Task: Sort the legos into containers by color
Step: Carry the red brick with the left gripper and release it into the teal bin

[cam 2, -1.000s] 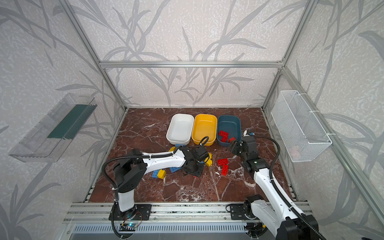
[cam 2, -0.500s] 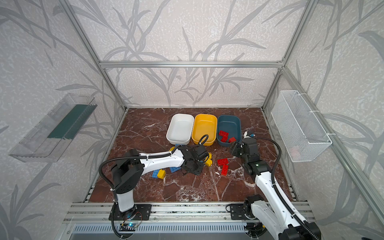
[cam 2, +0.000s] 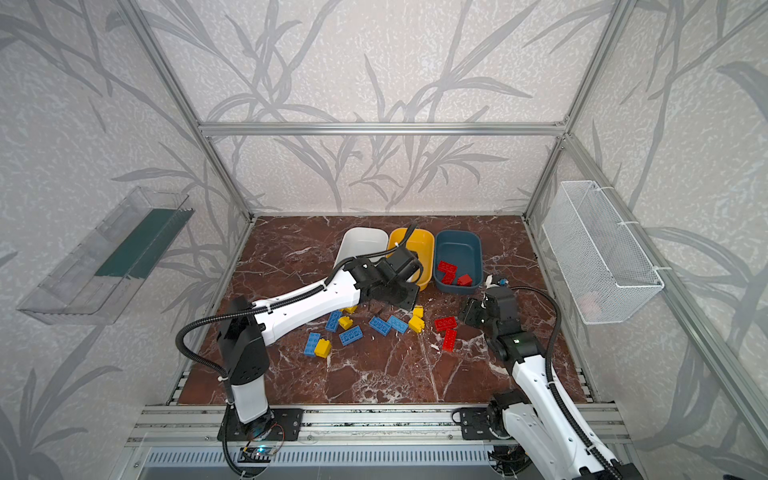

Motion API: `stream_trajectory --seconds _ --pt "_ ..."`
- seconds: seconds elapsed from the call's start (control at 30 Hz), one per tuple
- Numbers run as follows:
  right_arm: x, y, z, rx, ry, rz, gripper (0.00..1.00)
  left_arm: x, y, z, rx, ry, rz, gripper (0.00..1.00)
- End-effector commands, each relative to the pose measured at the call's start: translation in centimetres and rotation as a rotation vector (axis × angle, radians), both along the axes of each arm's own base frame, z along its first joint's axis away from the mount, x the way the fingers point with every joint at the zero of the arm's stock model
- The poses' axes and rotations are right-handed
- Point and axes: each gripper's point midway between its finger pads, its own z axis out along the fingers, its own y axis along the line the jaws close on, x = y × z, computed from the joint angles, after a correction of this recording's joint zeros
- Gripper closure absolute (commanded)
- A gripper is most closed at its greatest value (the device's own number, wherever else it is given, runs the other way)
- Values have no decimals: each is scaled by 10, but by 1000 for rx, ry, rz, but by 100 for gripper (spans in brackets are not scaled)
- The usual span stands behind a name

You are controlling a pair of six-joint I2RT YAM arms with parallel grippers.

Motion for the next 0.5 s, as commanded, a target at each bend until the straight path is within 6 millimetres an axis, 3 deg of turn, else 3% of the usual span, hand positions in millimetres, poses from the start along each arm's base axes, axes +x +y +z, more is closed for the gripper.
stream_trajectory --seconds 0.0,0.27,0.47 --pt "-14 4 -10 -2 59 34 30 21 -5 2 29 -8 -26 70" --pt "-37 4 -27 -45 146 55 29 70 -50 19 -70 -41 -83 70" --pt "-49 12 -33 -56 169 90 30 96 -89 8 -172 -74 -163 70"
